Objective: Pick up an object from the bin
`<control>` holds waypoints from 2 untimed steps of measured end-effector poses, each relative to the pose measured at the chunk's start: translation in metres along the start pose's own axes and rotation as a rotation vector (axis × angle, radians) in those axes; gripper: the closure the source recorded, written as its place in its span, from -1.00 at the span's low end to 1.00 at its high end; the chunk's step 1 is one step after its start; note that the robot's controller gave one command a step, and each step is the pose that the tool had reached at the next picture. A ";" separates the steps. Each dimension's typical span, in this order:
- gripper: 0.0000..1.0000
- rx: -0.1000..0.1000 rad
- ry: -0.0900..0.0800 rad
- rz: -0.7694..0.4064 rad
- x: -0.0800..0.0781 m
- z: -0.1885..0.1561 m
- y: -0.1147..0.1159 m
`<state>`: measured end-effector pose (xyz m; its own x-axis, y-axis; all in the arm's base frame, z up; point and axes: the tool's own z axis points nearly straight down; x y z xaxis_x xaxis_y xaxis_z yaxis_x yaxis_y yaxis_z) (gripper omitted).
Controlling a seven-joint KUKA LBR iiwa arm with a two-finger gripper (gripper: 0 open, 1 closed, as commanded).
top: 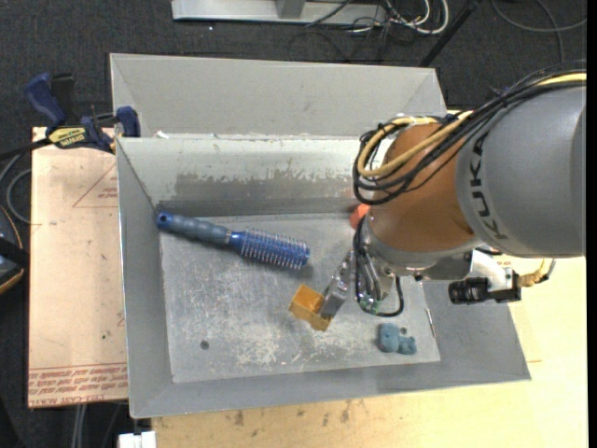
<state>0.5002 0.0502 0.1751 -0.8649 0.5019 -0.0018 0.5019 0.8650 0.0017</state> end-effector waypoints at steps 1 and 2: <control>1.00 -0.001 -0.003 0.033 -0.007 -0.035 -0.003; 1.00 -0.003 0.007 -0.121 0.004 0.102 -0.005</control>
Offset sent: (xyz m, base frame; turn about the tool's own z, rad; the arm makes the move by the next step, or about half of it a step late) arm 0.0035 -0.0059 0.0332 0.0347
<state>0.4947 0.0481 0.0736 -0.9192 0.3938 0.0049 0.3939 0.9192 0.0044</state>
